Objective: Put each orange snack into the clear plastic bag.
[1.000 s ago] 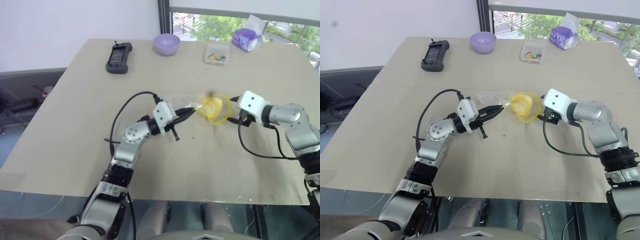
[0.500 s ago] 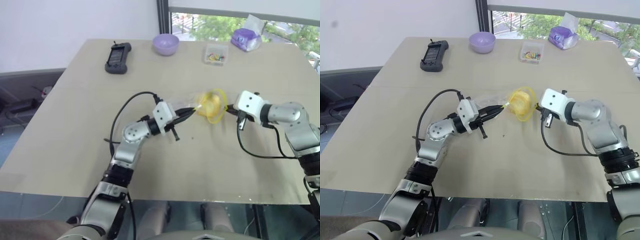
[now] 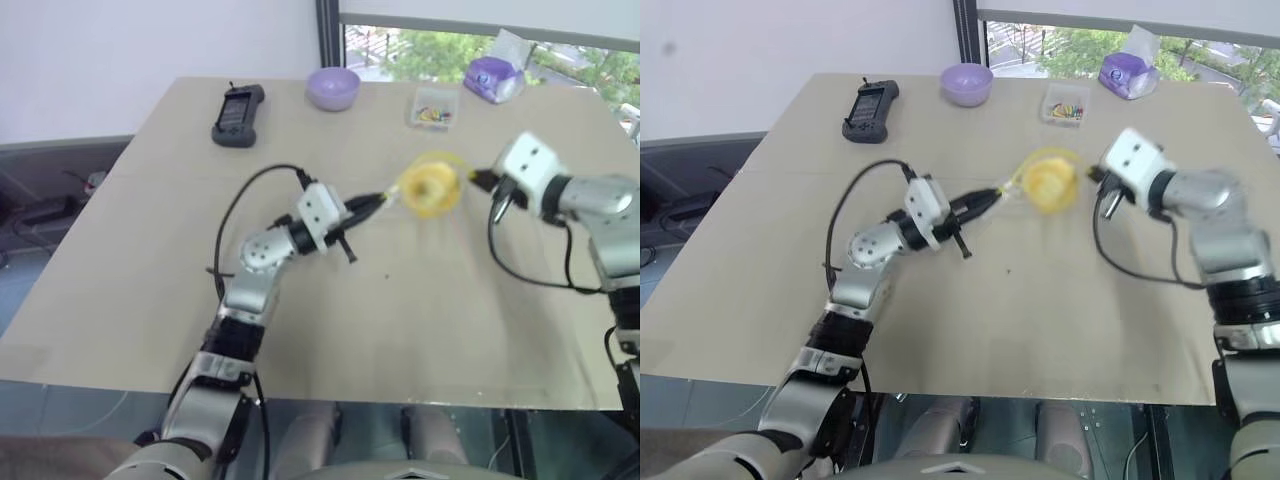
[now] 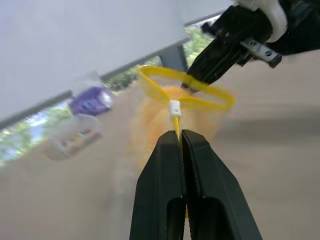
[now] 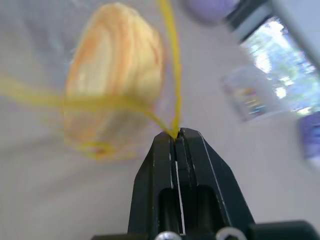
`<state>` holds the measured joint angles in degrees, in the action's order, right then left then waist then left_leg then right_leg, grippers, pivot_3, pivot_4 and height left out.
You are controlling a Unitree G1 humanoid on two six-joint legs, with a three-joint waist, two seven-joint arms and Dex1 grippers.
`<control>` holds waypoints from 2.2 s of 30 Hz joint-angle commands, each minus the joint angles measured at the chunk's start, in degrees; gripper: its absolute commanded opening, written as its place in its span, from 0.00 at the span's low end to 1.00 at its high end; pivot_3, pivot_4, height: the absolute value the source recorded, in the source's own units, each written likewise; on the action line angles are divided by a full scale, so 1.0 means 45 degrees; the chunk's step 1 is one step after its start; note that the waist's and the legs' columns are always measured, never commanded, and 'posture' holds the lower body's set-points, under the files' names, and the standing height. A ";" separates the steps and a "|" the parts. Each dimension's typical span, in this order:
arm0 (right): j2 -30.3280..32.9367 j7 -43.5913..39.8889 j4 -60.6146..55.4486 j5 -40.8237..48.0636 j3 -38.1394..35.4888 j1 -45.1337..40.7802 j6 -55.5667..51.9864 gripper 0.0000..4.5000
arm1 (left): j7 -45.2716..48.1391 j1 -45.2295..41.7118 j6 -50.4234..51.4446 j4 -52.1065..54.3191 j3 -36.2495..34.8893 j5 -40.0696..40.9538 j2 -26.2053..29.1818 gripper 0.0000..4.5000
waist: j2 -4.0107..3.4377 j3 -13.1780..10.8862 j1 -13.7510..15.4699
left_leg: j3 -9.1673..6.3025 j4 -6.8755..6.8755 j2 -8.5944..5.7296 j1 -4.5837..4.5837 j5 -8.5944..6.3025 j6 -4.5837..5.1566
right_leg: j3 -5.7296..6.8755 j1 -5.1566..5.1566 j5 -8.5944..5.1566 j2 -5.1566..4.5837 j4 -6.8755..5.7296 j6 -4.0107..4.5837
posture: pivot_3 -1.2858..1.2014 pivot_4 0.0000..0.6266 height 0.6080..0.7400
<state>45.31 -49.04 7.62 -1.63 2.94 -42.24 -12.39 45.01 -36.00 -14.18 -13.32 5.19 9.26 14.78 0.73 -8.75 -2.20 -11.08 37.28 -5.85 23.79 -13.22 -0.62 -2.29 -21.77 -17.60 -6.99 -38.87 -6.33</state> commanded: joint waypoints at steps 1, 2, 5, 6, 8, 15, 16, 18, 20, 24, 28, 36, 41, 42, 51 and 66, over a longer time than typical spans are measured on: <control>0.0415 0.0329 0.0045 -0.0031 -0.0622 -0.0603 0.0247 0.01 | -0.0835 -0.0895 -0.0637 -0.0130 -0.0532 -0.0086 -0.0091 0.00 | 0.0001 0.0000 -0.0007 | 0.0002 0.0000 0.0000 -0.0001 0.0000 0.0000 | -0.0001 0.0001 0.0000 0.0000 0.0003 0.0000 | 0.52 0.24 1.00; 0.0458 0.0447 0.0129 -0.0090 -0.0674 -0.0761 0.0279 0.01 | -0.1061 -0.1149 -0.0711 -0.0293 -0.0633 -0.0149 -0.0097 0.00 | 0.0002 -0.0001 -0.0008 | 0.0003 0.0000 -0.0002 0.0000 0.0000 0.0000 | -0.0001 0.0001 0.0000 -0.0003 0.0003 0.0000 | 0.52 0.24 1.00; 0.0733 0.0062 -0.0027 -0.0033 -0.0572 -0.0636 0.0155 0.01 | -0.1120 -0.1418 -0.0754 -0.0696 -0.0586 -0.0200 0.0013 0.00 | 0.0002 -0.0001 -0.0040 | 0.0008 0.0001 -0.0003 -0.0001 0.0000 0.0000 | -0.0002 -0.0001 0.0000 -0.0004 -0.0004 0.0000 | 0.52 0.24 1.00; 0.1060 -0.0579 -0.0376 0.0065 -0.0389 -0.0270 0.0002 0.01 | -0.0827 -0.1317 -0.0675 -0.0763 -0.0421 -0.0193 0.0133 0.00 | 0.0001 -0.0001 -0.0036 | 0.0008 0.0001 -0.0002 -0.0001 0.0000 0.0000 | -0.0002 -0.0001 0.0000 -0.0003 -0.0003 0.0000 | 0.52 0.24 1.00; 0.1838 -0.1978 -0.1347 0.0481 -0.0162 0.0593 -0.0323 0.01 | -0.0113 -0.0911 -0.0174 -0.0605 -0.0100 -0.0015 0.0389 0.00 | 0.0002 -0.0001 -0.0006 | 0.0005 -0.0007 -0.0003 0.0004 0.0000 0.0001 | 0.0002 -0.0001 -0.0001 -0.0004 0.0006 -0.0001 | 0.52 0.24 1.00; 0.1294 -0.0769 -0.1271 0.0099 -0.0180 -0.0499 -0.0678 0.01 | -0.0345 -0.1200 0.0216 -0.0746 -0.0097 -0.0067 0.0087 0.00 | -0.0011 -0.0026 -0.0064 | 0.0020 0.0010 0.0001 -0.0014 0.0002 -0.0001 | -0.0017 -0.0018 0.0002 0.0001 -0.0052 -0.0002 | 0.52 0.24 1.00; 0.1399 -0.1130 -0.1453 0.0203 -0.0049 -0.0350 -0.0710 0.01 | -0.0316 -0.1250 0.0236 -0.0782 -0.0040 -0.0065 0.0024 0.00 | -0.0008 -0.0025 -0.0036 | 0.0014 0.0010 0.0003 -0.0013 0.0002 0.0000 | -0.0010 -0.0016 0.0001 0.0007 -0.0052 -0.0002 | 0.52 0.24 1.00; 0.1327 -0.0871 -0.1274 -0.0093 0.0052 -0.0455 -0.0274 0.01 | -0.0500 -0.1410 0.0267 -0.0922 -0.0041 -0.0088 -0.0150 0.00 | -0.0008 -0.0024 -0.0016 | 0.0003 0.0010 0.0002 -0.0010 0.0001 0.0000 | 0.0004 0.0007 0.0001 0.0006 -0.0014 -0.0003 | 0.52 0.24 1.00; 0.1054 0.0012 -0.0619 -0.0581 0.0005 -0.1091 -0.0117 0.01 | -0.0745 -0.1634 0.0335 -0.1081 -0.0099 -0.0100 -0.0342 0.00 | -0.0004 -0.0027 -0.0029 | 0.0006 0.0011 -0.0011 0.0007 0.0000 0.0003 | 0.0001 0.0002 0.0001 -0.0016 0.0000 -0.0003 | 0.52 0.24 1.00; 0.1560 -0.1642 -0.1639 0.0040 0.0253 -0.0332 -0.0744 0.01 | -0.0746 -0.1510 0.0613 -0.0918 -0.0016 -0.0044 -0.0563 0.00 | -0.0003 -0.0031 0.0013 | -0.0001 -0.0004 -0.0013 0.0018 0.0000 0.0003 | 0.0010 -0.0014 -0.0001 -0.0018 0.0004 -0.0002 | 0.52 0.24 1.00; 0.1570 -0.1796 -0.2143 0.0290 0.0148 -0.0127 -0.1235 0.01 | -0.0751 -0.1231 0.0792 -0.0710 -0.0024 -0.0031 -0.0601 0.00 | -0.0005 -0.0031 -0.0085 | 0.0027 0.0003 -0.0007 0.0008 0.0000 0.0003 | -0.0014 -0.0015 0.0000 -0.0015 -0.0011 -0.0003 | 0.52 0.24 1.00; 0.1685 -0.2740 -0.2754 0.0996 0.0301 0.0053 -0.2212 0.01 | -0.0817 -0.1277 0.1505 -0.0529 -0.0224 0.0387 -0.0905 0.00 | -0.0005 -0.0033 0.0040 | 0.0016 0.0013 -0.0004 0.0011 0.0001 0.0003 | 0.0004 -0.0010 0.0001 -0.0005 -0.0009 -0.0005 | 0.52 0.24 1.00; 0.1638 -0.2166 -0.2081 0.0599 0.0361 -0.0387 -0.2702 0.01 | -0.1208 -0.1296 0.3384 -0.0404 0.0043 -0.0211 -0.0452 0.00 | -0.0004 -0.0035 -0.0021 | 0.0014 0.0017 -0.0016 0.0011 0.0001 0.0004 | -0.0008 -0.0014 0.0002 -0.0021 -0.0018 -0.0006 | 0.52 0.24 1.00; 0.1963 -0.2942 -0.2666 0.1096 0.0376 0.0068 -0.3127 0.01 | -0.0575 -0.1058 0.4176 0.0040 0.0423 -0.0108 -0.0146 0.00 | -0.0004 -0.0035 0.0018 | 0.0006 0.0016 -0.0011 0.0011 0.0001 0.0003 | -0.0001 -0.0013 0.0001 -0.0011 -0.0018 -0.0006 | 0.52 0.24 1.00; 0.1058 -0.0644 -0.0605 0.0107 0.0190 -0.1405 -0.2315 0.01 | -0.2684 -0.2693 0.7018 0.0784 -0.0118 -0.0551 0.0071 0.00 | -0.0007 -0.0071 -0.0002 | -0.0001 0.0024 -0.0004 0.0009 0.0005 -0.0002 | 0.0004 -0.0018 0.0012 -0.0002 -0.0043 -0.0018 | 0.52 0.24 1.00; 0.1555 -0.1790 -0.1765 0.0976 0.0426 -0.0654 -0.2983 0.01 | -0.0898 -0.2117 1.0248 0.2725 0.1380 -0.0357 0.1522 0.00 | -0.0014 -0.0136 -0.0039 | 0.0110 0.0013 0.0012 -0.0017 0.0010 -0.0008 | -0.0007 -0.0017 0.0042 0.0005 -0.0014 -0.0007 | 0.52 0.24 1.00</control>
<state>49.47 -51.79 3.83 0.46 4.97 -48.58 -23.45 36.71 -48.55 26.76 -4.07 9.17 6.14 19.74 0.67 -9.37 -2.37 -10.57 37.29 -5.79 23.75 -13.22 -0.60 -2.33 -21.83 -17.41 -6.98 -38.83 -6.36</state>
